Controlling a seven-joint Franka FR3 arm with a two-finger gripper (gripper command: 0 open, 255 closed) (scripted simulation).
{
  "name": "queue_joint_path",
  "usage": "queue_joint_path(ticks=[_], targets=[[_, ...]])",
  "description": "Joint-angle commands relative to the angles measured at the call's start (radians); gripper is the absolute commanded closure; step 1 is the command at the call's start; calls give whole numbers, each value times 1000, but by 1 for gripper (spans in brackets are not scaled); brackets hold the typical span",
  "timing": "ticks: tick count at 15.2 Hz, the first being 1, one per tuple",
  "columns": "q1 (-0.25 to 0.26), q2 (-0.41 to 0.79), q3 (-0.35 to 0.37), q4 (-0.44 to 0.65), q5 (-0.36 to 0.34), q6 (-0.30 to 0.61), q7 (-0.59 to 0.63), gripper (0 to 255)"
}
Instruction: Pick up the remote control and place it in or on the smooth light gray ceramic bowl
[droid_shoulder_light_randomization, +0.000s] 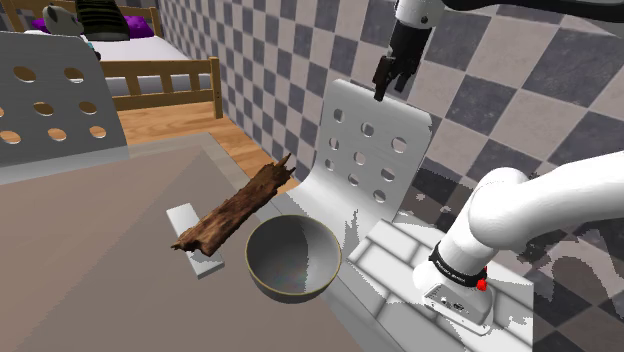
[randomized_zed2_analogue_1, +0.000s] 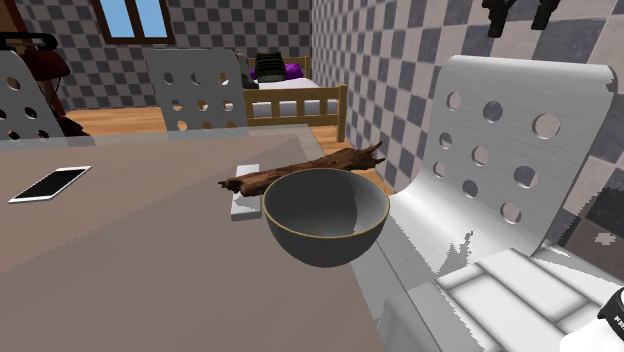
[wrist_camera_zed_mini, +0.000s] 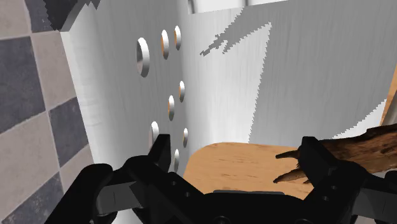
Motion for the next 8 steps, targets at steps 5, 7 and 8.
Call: queue_joint_path(ticks=[5,7,8], targets=[[21,57,66,-22,44,62,88,0],[31,92,99,-26,64,94,131,0],[36,111,115,-27,73,110,153,0]])
